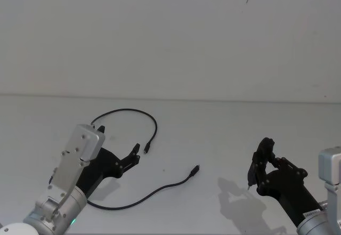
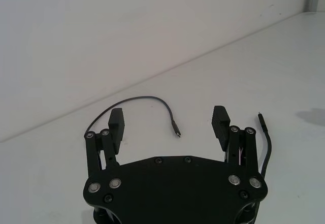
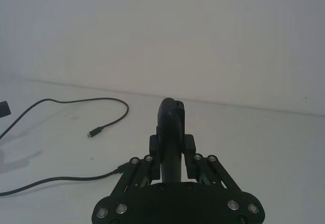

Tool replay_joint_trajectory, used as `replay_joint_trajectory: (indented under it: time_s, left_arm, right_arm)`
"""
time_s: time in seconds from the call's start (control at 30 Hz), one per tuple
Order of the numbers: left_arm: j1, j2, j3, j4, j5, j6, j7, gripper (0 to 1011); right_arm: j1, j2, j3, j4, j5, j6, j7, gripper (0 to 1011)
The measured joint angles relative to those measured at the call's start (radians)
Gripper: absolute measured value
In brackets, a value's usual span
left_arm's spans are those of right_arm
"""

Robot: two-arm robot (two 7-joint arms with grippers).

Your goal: Pick up the data cable with the one hand.

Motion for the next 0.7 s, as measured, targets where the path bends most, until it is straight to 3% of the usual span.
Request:
replay_joint_trajectory:
  time_s: [0.7]
  left_arm:
    - [-0.015, 0.002, 0.008, 0.009, 0.005, -0.006, -0.024, 1001]
  right_arm:
    - [0.000, 0.000, 0.000, 0.000, 0.000, 0.000, 0.000, 269]
